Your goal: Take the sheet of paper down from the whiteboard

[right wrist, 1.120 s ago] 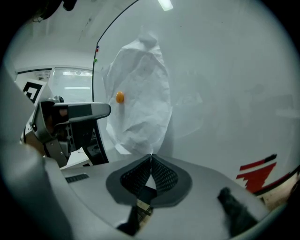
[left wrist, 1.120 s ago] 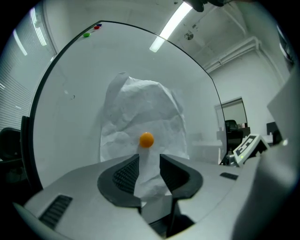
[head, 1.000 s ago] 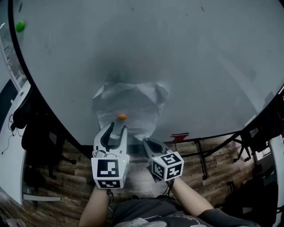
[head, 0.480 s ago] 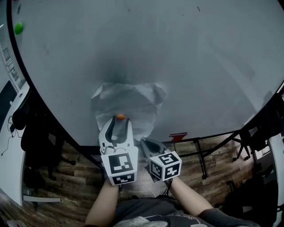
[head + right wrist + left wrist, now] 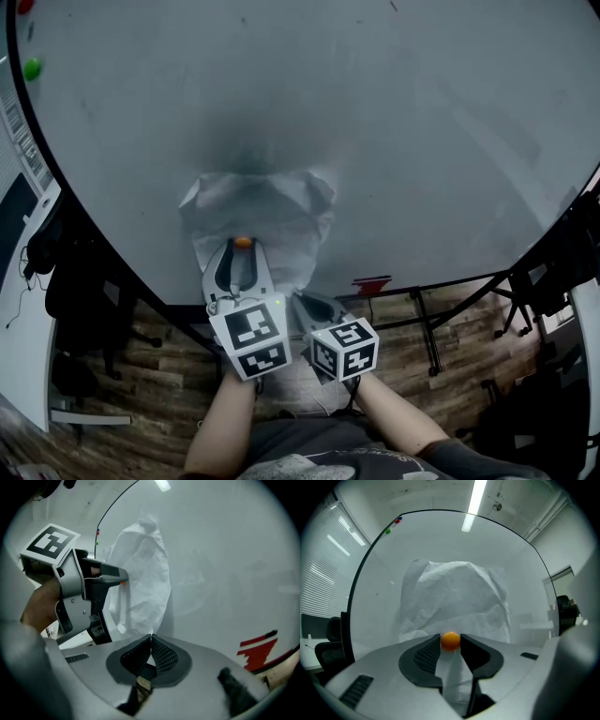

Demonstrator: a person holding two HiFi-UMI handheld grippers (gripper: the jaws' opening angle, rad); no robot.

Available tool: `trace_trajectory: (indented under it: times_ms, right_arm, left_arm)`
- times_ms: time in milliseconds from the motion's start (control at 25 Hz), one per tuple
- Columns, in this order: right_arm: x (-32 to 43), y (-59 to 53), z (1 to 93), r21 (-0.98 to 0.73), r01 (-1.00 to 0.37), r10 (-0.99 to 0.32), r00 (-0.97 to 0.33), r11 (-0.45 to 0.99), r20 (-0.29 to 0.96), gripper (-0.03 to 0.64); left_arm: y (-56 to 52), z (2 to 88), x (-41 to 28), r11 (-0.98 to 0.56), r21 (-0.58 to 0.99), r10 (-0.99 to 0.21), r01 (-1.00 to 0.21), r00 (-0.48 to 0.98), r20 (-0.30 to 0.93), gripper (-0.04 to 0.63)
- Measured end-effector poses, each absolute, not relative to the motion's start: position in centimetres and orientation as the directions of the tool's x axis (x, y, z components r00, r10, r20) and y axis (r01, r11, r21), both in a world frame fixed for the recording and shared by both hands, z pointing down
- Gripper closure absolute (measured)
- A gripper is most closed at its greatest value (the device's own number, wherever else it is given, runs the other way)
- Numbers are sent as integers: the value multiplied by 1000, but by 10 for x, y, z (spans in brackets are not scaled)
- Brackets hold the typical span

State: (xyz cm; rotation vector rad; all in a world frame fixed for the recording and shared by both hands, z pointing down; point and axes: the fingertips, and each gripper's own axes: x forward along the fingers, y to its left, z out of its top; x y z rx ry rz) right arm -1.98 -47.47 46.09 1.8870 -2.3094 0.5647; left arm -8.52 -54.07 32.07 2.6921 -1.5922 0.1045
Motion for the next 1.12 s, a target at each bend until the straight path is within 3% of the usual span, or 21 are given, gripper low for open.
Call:
trace_trajectory:
  times_ms: [360, 760, 1120]
  right_arm:
    - [-10, -465, 455, -232, -949, -917, -276, 213, 289, 595]
    - [-26, -430, 457, -271, -877, -834, -467, 396, 293, 595]
    - [-5, -374, 447, -258, -823, -778, -565, 506, 275, 595]
  left_arm:
    - [-539, 331, -88, -500, -13, -862, -866, 497, 97, 469]
    - [-477, 386, -118, -440, -21, -875, -898, 423, 234, 469]
    - [-403, 390, -99, -393, -26, -893, -919, 375, 247, 469]
